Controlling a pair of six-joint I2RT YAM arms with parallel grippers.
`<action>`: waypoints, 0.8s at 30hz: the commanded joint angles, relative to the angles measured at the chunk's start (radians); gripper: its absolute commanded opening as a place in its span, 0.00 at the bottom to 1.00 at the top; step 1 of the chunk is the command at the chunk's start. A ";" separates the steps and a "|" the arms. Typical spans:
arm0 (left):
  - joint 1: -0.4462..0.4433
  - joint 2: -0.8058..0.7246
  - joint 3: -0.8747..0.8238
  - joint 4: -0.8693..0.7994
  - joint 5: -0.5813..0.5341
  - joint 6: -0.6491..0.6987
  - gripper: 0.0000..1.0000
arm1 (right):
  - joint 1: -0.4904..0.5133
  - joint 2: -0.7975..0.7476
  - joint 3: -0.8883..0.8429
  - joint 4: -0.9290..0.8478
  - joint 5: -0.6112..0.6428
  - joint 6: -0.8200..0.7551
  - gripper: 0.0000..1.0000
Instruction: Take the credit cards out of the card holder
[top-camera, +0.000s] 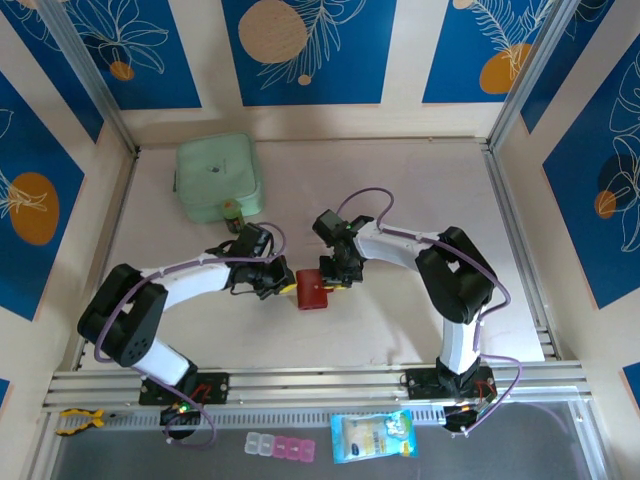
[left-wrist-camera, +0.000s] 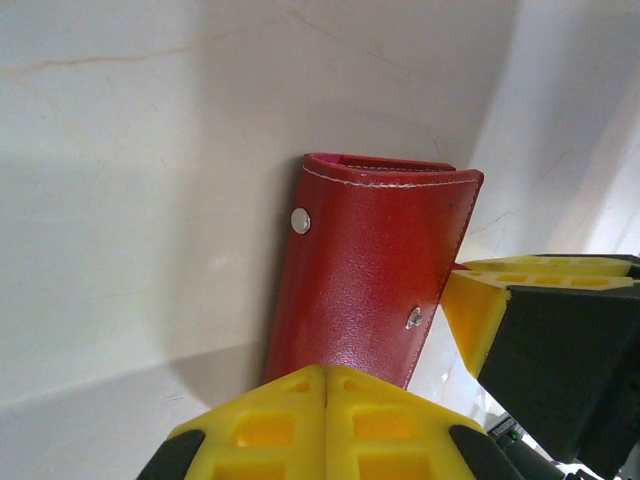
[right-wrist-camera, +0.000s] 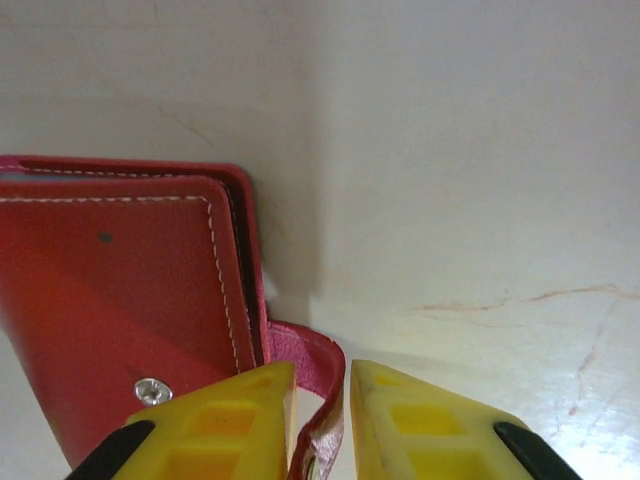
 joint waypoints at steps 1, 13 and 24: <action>0.007 -0.031 -0.004 -0.017 -0.012 0.017 0.05 | -0.003 0.019 -0.022 0.013 -0.031 0.011 0.19; 0.008 -0.057 0.008 -0.041 -0.029 0.063 0.10 | -0.003 -0.065 -0.021 -0.016 -0.001 0.012 0.00; 0.007 -0.074 0.030 -0.053 -0.060 0.101 0.16 | -0.003 -0.130 0.049 -0.148 0.041 -0.050 0.00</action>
